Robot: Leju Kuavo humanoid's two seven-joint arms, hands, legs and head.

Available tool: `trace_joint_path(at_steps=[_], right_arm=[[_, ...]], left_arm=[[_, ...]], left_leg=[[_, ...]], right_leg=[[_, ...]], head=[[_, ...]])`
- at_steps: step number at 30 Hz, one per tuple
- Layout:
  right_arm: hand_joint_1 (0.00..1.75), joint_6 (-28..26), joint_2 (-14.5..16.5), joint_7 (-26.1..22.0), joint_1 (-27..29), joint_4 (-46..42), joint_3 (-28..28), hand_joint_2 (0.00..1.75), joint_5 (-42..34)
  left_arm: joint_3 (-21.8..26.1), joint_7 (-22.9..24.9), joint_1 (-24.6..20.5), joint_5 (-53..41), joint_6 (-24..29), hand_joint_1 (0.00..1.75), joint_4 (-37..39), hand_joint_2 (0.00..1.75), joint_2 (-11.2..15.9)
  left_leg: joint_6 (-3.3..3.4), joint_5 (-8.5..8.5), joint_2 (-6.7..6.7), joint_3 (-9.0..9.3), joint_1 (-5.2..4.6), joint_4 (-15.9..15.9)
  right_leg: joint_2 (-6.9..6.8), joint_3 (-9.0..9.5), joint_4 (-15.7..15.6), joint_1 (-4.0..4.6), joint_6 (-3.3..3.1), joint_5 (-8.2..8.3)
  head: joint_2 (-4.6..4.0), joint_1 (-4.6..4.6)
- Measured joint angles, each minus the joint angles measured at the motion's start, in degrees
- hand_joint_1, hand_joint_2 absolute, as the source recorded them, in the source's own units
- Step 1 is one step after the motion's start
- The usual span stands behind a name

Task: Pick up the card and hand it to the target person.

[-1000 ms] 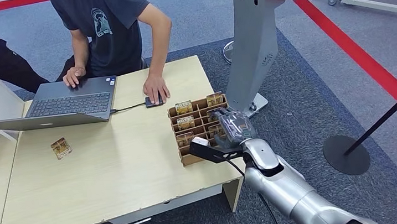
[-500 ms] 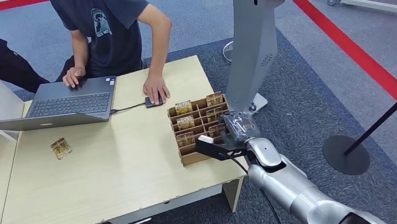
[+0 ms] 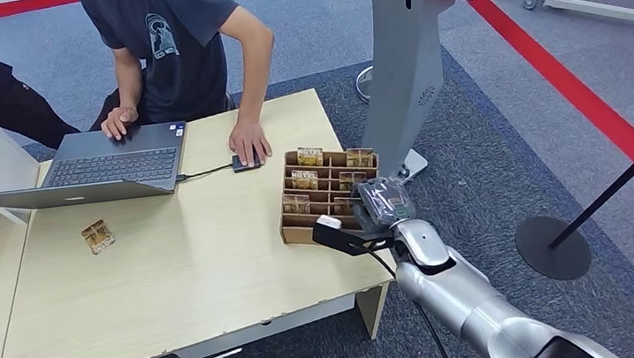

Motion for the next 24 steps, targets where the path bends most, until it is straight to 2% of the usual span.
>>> trace_joint_path(at_steps=[5,19,24], right_arm=[[1.75,-0.36,-0.6,0.28,1.69,-4.09,-0.32,1.75,1.39],[1.75,5.1,-5.56,2.25,7.92,-34.08,-1.68,1.75,3.79],[1.75,4.38,-5.73,0.78,8.09,-39.18,-1.35,1.75,3.82]], left_arm=[[0.0,0.0,0.03,0.38,0.07,0.0,0.0,0.0,0.0],[0.0,-0.14,0.2,1.15,0.08,0.0,0.0,0.0,0.0],[-0.11,-0.32,0.15,0.47,-0.01,0.0,0.0,0.0,0.0]], left_leg=[[-0.01,0.01,0.0,0.0,0.0,0.01],[-0.01,0.02,0.02,-0.01,0.0,0.0],[-0.01,0.03,0.02,-0.02,0.01,0.0]], right_leg=[[0.0,-0.01,0.0,0.0,0.0,0.0],[0.01,-0.03,0.0,0.0,-0.02,0.02],[0.01,-0.03,0.0,0.01,-0.02,0.02]], head=[[0.0,0.01],[0.0,0.01],[0.0,0.01]])
